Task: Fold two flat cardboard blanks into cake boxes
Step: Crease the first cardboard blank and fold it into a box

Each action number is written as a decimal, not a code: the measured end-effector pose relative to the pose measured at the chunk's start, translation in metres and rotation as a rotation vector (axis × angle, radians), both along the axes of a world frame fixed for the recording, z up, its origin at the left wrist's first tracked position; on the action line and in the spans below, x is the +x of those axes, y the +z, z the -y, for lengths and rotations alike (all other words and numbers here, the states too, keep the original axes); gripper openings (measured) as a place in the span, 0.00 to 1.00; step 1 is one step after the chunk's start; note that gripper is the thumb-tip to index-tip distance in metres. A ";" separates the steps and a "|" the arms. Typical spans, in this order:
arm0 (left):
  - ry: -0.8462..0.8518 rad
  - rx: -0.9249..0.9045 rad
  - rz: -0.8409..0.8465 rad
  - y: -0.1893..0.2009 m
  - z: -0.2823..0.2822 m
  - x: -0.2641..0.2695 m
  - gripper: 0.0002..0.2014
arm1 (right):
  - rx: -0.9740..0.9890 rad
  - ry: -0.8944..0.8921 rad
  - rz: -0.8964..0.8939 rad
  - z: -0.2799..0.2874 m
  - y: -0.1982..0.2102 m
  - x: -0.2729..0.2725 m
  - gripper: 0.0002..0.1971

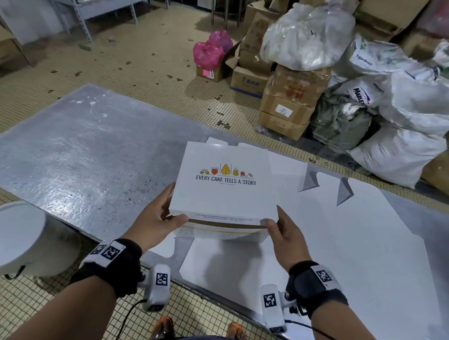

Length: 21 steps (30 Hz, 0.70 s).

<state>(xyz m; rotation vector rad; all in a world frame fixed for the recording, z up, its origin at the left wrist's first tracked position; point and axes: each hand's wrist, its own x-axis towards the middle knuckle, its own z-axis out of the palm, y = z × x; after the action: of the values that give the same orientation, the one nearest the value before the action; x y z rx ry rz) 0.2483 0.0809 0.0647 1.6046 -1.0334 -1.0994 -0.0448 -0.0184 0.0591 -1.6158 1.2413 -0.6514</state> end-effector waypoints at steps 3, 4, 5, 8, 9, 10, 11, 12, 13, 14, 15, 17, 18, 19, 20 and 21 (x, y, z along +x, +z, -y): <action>-0.009 0.028 0.053 0.000 0.001 -0.001 0.43 | -0.011 -0.012 -0.025 0.002 -0.003 0.000 0.12; -0.030 0.028 0.071 0.002 0.001 -0.002 0.43 | -0.018 -0.016 -0.044 0.002 -0.004 -0.001 0.12; -0.051 0.025 0.080 0.003 0.001 -0.003 0.43 | -0.027 -0.016 -0.060 0.003 -0.005 -0.001 0.12; -0.080 0.012 0.006 0.004 0.000 -0.004 0.42 | -0.029 -0.018 -0.060 0.004 -0.016 -0.005 0.28; -0.079 0.009 -0.034 0.004 -0.001 -0.004 0.42 | -0.021 -0.023 -0.057 0.004 -0.021 -0.008 0.34; -0.077 0.011 -0.064 0.003 -0.001 -0.004 0.43 | -0.015 -0.026 -0.053 0.005 -0.026 -0.010 0.38; -0.080 0.017 -0.080 0.001 -0.002 -0.003 0.44 | -0.011 -0.028 -0.053 0.005 -0.028 -0.011 0.41; -0.090 0.025 -0.084 0.000 -0.003 -0.003 0.45 | -0.010 -0.027 -0.056 0.005 -0.028 -0.011 0.40; -0.100 0.032 -0.070 -0.002 -0.003 -0.002 0.44 | -0.014 -0.026 -0.061 0.004 -0.026 -0.011 0.36; -0.103 0.040 -0.048 -0.004 -0.003 -0.001 0.43 | -0.027 -0.021 -0.063 0.003 -0.023 -0.010 0.30; -0.099 0.044 -0.027 -0.005 -0.003 -0.001 0.43 | -0.039 -0.015 -0.067 0.003 -0.021 -0.010 0.25; -0.075 0.049 0.009 -0.006 -0.002 -0.001 0.42 | -0.052 -0.012 -0.072 0.002 -0.017 -0.010 0.18; -0.064 0.047 0.027 -0.006 -0.001 -0.002 0.42 | -0.054 -0.016 -0.070 0.002 -0.018 -0.010 0.18; -0.056 0.043 0.048 -0.007 0.000 -0.002 0.41 | -0.059 -0.022 -0.064 0.002 -0.019 -0.011 0.19; -0.053 0.040 0.066 -0.007 0.001 -0.003 0.41 | -0.063 -0.034 -0.060 0.002 -0.021 -0.011 0.21; -0.052 0.038 0.079 -0.007 0.003 -0.004 0.41 | -0.058 -0.049 -0.062 0.001 -0.021 -0.011 0.23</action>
<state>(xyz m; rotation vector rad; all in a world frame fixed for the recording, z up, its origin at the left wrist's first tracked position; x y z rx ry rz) 0.2446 0.0782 0.0582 1.6714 -1.1173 -1.1039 -0.0557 -0.0195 0.0381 -1.6688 1.3209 -0.6780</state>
